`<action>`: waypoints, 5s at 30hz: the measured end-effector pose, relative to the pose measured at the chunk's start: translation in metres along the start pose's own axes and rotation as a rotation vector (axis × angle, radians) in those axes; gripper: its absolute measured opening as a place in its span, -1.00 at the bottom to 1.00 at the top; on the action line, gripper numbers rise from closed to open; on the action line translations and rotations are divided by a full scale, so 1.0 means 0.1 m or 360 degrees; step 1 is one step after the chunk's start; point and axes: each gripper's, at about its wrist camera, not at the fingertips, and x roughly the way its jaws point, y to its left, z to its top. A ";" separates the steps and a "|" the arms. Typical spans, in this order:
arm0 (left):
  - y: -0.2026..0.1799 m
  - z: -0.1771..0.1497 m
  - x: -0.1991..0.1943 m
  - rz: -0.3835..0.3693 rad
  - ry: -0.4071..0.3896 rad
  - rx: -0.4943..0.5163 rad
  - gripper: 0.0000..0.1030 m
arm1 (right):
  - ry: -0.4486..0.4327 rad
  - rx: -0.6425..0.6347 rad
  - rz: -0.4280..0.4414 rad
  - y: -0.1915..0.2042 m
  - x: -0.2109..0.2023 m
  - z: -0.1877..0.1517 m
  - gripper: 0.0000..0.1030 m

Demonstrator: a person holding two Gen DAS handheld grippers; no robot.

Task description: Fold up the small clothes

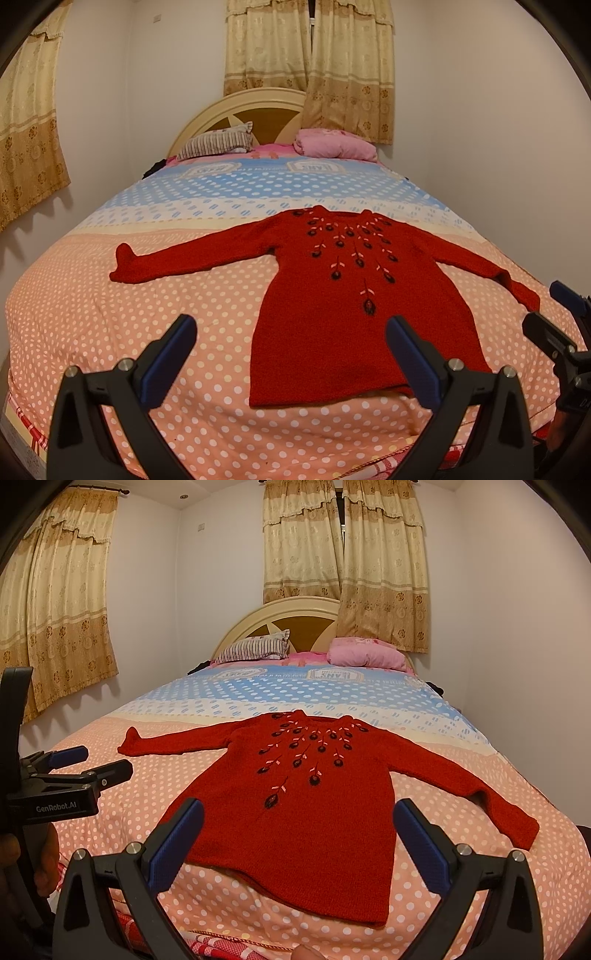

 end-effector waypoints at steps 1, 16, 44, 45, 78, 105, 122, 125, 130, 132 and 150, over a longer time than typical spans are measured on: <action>0.00 0.00 0.00 0.0002 0.0000 0.0000 1.00 | 0.0000 0.0000 0.0000 0.00 0.00 0.00 0.98; 0.03 -0.01 0.02 0.0007 0.0004 -0.0002 1.00 | 0.0008 0.0001 0.0001 0.00 0.03 -0.02 0.98; 0.05 0.00 0.04 0.0010 0.0000 -0.0008 1.00 | 0.0018 0.0000 0.0006 0.01 0.04 -0.05 0.98; 0.05 0.00 0.04 0.0007 0.0000 -0.0009 1.00 | 0.0018 -0.0001 0.0005 0.01 0.04 -0.05 0.98; -0.34 0.11 0.99 -0.0131 0.0125 0.0135 1.00 | 0.0393 0.0501 -0.0398 -2.00 0.61 -0.42 0.98; -0.33 0.06 1.16 -0.0106 0.0145 0.0172 1.00 | 0.0634 0.1288 -0.0466 -4.09 0.92 -0.88 -0.56; 0.19 0.13 1.49 0.0171 0.0170 0.0097 1.00 | 0.0201 0.1183 -0.0514 -4.45 0.62 0.47 -0.83; 0.30 0.11 1.52 0.0181 0.0185 0.0062 1.00 | 0.0178 0.1122 -0.0497 -4.36 0.67 0.72 -0.83; 0.36 0.08 1.53 0.0190 0.0204 0.0039 1.00 | 0.0132 0.1004 -0.0479 -4.14 0.80 1.12 -0.87; 0.36 0.08 1.55 0.0177 0.0209 0.0033 1.00 | 0.0120 0.0963 -0.0463 -4.06 0.84 1.26 -0.87; 0.46 0.12 1.55 0.0112 0.0209 -0.0025 1.00 | 0.0678 0.1040 -0.0666 -4.50 1.15 0.17 0.64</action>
